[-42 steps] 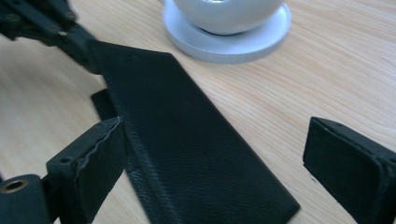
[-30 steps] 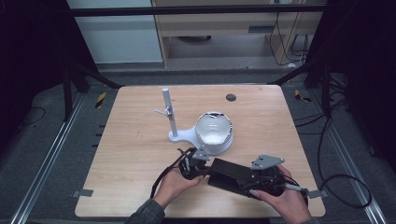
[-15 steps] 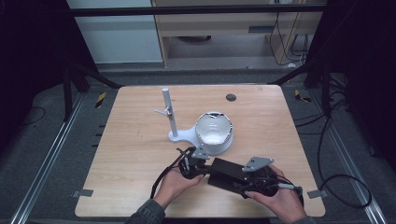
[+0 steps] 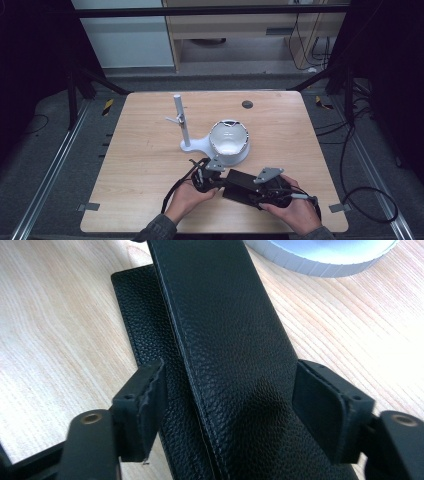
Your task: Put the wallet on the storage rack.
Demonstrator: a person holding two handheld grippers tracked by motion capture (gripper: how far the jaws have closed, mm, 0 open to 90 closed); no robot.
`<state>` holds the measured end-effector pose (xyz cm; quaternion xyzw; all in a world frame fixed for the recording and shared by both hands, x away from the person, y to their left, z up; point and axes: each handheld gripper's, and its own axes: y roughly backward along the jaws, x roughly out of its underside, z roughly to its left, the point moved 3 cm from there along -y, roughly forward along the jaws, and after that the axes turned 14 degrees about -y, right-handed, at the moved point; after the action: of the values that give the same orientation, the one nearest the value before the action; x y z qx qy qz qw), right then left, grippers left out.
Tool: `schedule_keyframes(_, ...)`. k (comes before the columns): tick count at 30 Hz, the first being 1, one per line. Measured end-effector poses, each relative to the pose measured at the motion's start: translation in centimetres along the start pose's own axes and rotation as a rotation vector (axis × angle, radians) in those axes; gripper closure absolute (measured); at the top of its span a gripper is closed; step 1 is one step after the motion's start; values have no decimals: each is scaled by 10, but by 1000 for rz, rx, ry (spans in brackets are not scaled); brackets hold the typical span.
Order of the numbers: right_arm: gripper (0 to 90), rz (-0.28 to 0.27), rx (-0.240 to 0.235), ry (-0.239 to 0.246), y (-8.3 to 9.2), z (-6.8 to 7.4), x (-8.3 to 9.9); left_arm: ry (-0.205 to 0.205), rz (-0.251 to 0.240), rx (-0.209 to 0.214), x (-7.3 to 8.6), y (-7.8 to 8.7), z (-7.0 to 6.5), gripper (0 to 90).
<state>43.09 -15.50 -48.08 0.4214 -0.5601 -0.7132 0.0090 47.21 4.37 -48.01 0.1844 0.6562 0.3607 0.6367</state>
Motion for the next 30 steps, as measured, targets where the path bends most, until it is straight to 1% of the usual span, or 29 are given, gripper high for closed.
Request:
schedule_keyframes(1,322,3,3,4,-1,0,0,-1,1,2,0,0,0,889)
schedule_keyframes(3,350,13,25,14,-4,0,-1,0,-2,3,-1,0,-1,885)
schedule_keyframes(5,357,13,22,17,-5,0,-1,1,-3,5,-2,1,-2,885)
schedule_keyframes(9,403,18,41,35,-7,1,-2,5,-7,6,-2,1,-2,883)
schedule_keyframes(10,420,20,44,33,-8,1,-2,1,-4,8,-2,1,-2,883)
schedule_keyframes(14,493,23,61,54,-7,0,-3,8,-7,7,-1,2,-2,863)
schedule_keyframes(16,554,15,73,77,-5,0,-4,13,-6,-3,-1,4,-2,806)
schedule_keyframes(18,633,0,80,103,-3,0,-6,13,2,-28,-1,8,-1,721)
schedule_keyframes(20,714,-15,92,125,1,-2,-9,23,-6,-53,0,12,0,648)
schedule_keyframes(22,783,-29,106,138,5,-6,-12,26,-15,-71,0,15,1,622)
schedule_keyframes(24,814,-26,101,147,8,-9,-15,27,-20,-89,1,18,2,582)
schedule_keyframes(27,839,-8,104,171,12,-13,-17,27,-25,-95,3,21,3,538)
schedule_keyframes(29,841,-7,96,163,17,-18,-18,22,-24,-106,5,24,3,492)
schedule_keyframes(30,842,-10,87,159,19,-19,-18,18,-26,-110,6,25,3,456)
